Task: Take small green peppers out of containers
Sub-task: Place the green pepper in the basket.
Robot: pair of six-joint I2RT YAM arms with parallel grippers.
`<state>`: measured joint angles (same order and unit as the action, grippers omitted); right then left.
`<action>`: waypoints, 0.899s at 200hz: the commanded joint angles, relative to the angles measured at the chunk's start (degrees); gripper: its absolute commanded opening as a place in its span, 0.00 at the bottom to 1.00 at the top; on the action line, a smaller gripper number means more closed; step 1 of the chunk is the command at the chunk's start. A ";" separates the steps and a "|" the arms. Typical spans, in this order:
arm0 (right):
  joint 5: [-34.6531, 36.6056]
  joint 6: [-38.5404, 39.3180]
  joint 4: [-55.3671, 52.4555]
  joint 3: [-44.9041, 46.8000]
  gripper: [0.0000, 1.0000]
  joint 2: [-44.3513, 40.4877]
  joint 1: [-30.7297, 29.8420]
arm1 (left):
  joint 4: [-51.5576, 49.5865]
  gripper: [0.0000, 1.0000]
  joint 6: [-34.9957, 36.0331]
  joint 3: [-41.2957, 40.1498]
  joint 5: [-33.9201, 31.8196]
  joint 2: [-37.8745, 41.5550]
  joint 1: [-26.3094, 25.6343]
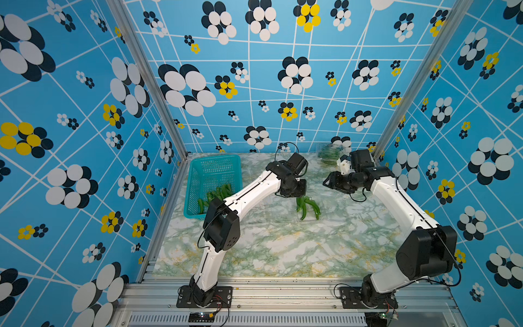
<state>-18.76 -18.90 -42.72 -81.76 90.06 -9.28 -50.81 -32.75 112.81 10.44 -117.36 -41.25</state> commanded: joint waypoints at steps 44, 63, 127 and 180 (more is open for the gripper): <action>-1.20 -2.19 1.84 -6.88 0.58 6.31 -9.96 | 0.21 0.11 4.35 -14.96 -0.51 20.34 19.46; -0.35 -2.87 2.10 -8.31 0.59 8.76 -11.83 | 2.05 0.12 4.99 -19.32 1.54 23.51 25.87; 3.82 -3.90 0.55 -12.76 0.57 15.22 -15.07 | 7.99 0.10 7.20 -27.09 6.04 17.33 42.61; 6.33 -3.79 0.10 -10.44 0.57 14.62 -15.20 | 8.56 0.40 7.35 -24.19 6.11 11.45 43.13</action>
<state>-15.11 -22.15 -41.41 -93.21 104.99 -24.32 -43.00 -26.15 86.72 15.57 -105.78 2.48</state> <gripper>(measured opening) 0.574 0.329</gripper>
